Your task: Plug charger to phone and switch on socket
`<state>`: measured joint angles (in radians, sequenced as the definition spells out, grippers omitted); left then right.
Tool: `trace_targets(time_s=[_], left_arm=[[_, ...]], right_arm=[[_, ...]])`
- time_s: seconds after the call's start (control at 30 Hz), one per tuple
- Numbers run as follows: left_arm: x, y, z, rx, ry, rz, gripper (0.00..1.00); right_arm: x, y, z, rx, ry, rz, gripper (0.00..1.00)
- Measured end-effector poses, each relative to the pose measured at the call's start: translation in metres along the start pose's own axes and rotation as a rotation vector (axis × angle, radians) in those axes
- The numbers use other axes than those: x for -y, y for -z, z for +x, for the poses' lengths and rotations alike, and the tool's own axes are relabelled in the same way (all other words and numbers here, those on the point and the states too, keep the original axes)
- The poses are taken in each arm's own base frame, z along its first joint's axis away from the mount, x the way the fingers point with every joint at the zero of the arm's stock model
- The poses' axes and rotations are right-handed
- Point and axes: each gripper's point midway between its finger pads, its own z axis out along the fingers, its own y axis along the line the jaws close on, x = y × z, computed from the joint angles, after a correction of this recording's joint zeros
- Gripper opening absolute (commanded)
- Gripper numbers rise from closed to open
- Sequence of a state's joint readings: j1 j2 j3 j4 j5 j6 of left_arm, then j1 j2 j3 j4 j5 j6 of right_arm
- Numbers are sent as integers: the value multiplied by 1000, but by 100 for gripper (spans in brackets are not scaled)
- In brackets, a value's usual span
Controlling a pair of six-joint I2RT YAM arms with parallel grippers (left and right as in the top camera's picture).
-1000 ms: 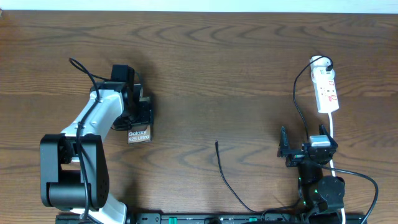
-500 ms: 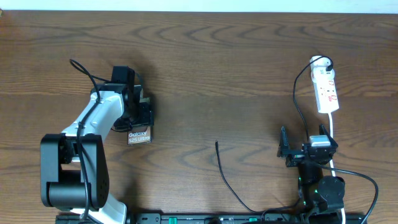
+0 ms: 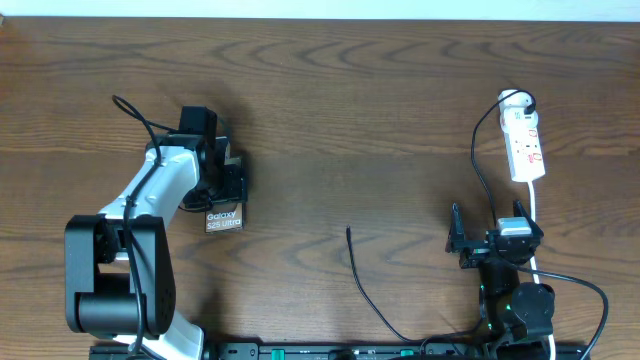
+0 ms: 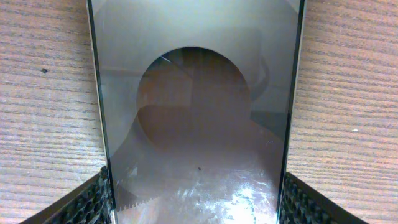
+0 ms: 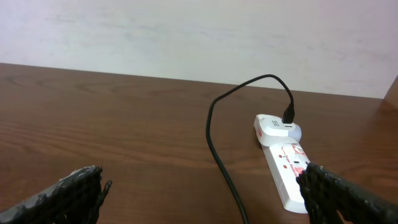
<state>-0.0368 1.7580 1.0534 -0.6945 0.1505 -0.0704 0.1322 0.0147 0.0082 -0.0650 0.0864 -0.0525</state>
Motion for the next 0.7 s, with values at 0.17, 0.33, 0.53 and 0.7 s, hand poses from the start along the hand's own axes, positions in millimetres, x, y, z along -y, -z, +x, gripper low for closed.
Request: trace_targets(time_s=[0.17, 0.33, 0.53, 0.7], left_arm=[[0, 0, 0, 1, 0, 0, 7], [0, 0, -1, 2, 0, 0, 7], [0, -2, 0, -3, 0, 0, 7], [-1, -7, 2, -20, 2, -3, 7]], right_arm=[[0, 0, 0, 0, 0, 0, 99], [0, 0, 0, 0, 0, 0, 99], [0, 0, 0, 0, 0, 0, 99], [0, 0, 0, 0, 0, 0, 99]])
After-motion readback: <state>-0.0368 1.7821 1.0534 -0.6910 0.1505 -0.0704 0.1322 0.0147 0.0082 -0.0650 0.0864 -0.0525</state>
